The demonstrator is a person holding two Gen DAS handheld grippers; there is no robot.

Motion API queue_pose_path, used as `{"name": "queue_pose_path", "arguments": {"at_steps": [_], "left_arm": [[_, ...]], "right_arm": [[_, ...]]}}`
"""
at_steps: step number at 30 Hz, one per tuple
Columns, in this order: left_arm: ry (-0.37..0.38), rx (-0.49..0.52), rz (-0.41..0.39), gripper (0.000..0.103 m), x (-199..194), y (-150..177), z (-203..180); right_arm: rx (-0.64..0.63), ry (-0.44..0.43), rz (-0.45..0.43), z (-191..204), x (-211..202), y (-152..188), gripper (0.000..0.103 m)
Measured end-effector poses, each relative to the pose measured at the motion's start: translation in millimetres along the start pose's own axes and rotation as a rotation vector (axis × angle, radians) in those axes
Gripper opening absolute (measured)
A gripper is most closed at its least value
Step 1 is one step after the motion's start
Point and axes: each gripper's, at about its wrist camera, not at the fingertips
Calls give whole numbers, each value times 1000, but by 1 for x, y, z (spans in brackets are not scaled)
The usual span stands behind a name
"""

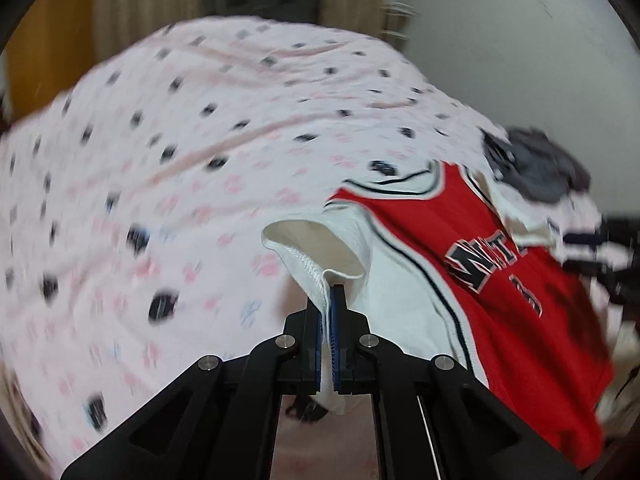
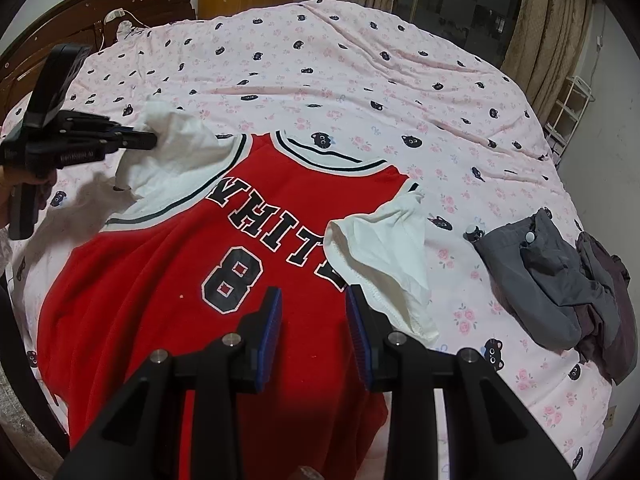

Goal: Fold clothes

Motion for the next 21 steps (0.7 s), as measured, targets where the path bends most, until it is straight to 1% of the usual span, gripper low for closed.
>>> {"name": "queue_pose_path", "arguments": {"at_steps": [4, 7, 11, 15, 21], "left_arm": [[35, -179, 43, 4, 3, 5, 29], [50, -277, 79, 4, 12, 11, 43], [27, -343, 126, 6, 30, 18, 52], [41, -403, 140, 8, 31, 21, 59], [48, -449, 147, 12, 26, 22, 65]], "right_arm": [[2, -1, 3, 0, 2, 0, 34], [3, 0, 5, 1, 3, 0, 34], [5, 2, 8, 2, 5, 0, 34], [7, 9, 17, 3, 7, 2, 34], [10, 78, 24, -7, 7, 8, 34]]}}
Point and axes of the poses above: each gripper's, at about its wrist camera, not at the fingertips, and x roughly the way its jaws point, z to its left, y to its underside, and after that the axes turned 14 degrees about -x, right-handed
